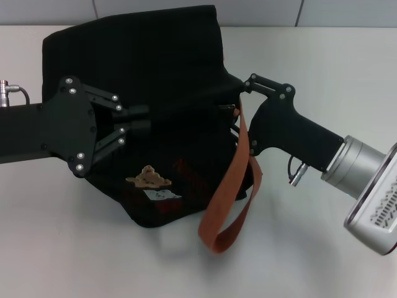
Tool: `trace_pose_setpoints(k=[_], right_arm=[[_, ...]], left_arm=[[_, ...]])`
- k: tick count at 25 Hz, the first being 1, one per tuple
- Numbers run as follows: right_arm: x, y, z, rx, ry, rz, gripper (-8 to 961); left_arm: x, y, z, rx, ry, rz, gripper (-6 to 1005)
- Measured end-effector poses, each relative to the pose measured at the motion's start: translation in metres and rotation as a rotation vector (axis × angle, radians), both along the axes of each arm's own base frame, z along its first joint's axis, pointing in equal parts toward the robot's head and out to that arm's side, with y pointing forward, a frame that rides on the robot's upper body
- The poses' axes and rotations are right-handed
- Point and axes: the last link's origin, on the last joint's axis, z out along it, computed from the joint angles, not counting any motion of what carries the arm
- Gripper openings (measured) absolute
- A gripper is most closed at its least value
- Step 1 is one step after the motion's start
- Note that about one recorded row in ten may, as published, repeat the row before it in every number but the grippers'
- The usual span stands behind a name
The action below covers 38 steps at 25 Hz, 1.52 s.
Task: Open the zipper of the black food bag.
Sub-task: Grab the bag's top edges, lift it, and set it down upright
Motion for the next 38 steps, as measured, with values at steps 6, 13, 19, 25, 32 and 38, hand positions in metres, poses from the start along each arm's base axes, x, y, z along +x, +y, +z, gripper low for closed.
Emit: trace_pose_setpoints(k=[6, 13, 19, 25, 32, 38], right_arm=[[0.003, -0.006, -0.008, 0.027, -0.08, 0.049, 484], [-0.007, -0.009, -0.01, 0.086, -0.061, 0.083, 483], [-0.013, -0.004, -0.003, 0.126, -0.009, 0.074, 482], [-0.012, -0.001, 0.001, 0.147, 0.014, 0.051, 481], [-0.011, -0.002, 0.0, 0.144, 0.007, 0.053, 480], [-0.01, -0.003, -0.001, 0.139, -0.002, 0.056, 479]], left_arm=[[0.001, 0.001, -0.001, -0.005, -0.004, -0.003, 83], [0.003, 0.003, -0.001, -0.004, -0.006, -0.005, 83], [0.002, 0.003, -0.002, -0.004, -0.008, -0.003, 83], [0.002, 0.004, -0.004, -0.005, -0.018, -0.001, 83], [0.002, 0.005, -0.005, -0.004, -0.016, -0.004, 83], [0.002, 0.005, -0.005, -0.003, -0.016, -0.003, 83]])
